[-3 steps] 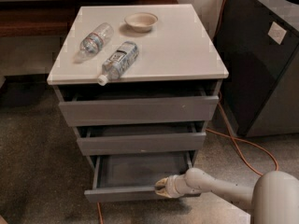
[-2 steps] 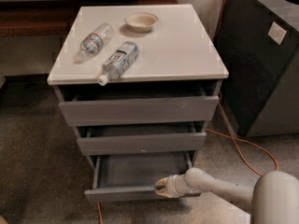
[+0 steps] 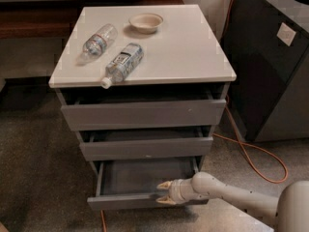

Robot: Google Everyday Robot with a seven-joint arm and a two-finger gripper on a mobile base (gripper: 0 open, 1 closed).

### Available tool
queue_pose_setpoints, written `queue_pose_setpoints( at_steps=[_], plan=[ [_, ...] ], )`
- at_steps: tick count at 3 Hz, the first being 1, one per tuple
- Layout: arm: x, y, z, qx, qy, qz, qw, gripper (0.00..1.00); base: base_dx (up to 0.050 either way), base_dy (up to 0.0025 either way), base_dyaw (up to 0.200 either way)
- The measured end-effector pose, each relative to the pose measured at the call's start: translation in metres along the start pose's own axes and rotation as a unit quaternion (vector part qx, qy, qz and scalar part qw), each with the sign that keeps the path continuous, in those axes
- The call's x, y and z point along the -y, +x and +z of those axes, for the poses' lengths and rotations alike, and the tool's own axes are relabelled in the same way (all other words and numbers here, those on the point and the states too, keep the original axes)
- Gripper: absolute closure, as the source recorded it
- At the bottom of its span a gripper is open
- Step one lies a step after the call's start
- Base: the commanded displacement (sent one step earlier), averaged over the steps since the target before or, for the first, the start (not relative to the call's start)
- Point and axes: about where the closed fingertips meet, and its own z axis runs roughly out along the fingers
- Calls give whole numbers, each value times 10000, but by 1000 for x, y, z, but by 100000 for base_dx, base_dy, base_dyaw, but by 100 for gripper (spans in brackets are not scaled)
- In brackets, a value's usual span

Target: Place water bottle into bottom drawer

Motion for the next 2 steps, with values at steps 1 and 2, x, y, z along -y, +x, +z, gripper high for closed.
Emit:
queue_pose_setpoints(
  at_steps=[1, 2],
  plan=[
    [3, -19, -11, 91, 29, -81, 9999, 0, 0, 0, 0],
    [14, -20, -8, 31, 25, -96, 9999, 15, 0, 0, 0]
  ],
)
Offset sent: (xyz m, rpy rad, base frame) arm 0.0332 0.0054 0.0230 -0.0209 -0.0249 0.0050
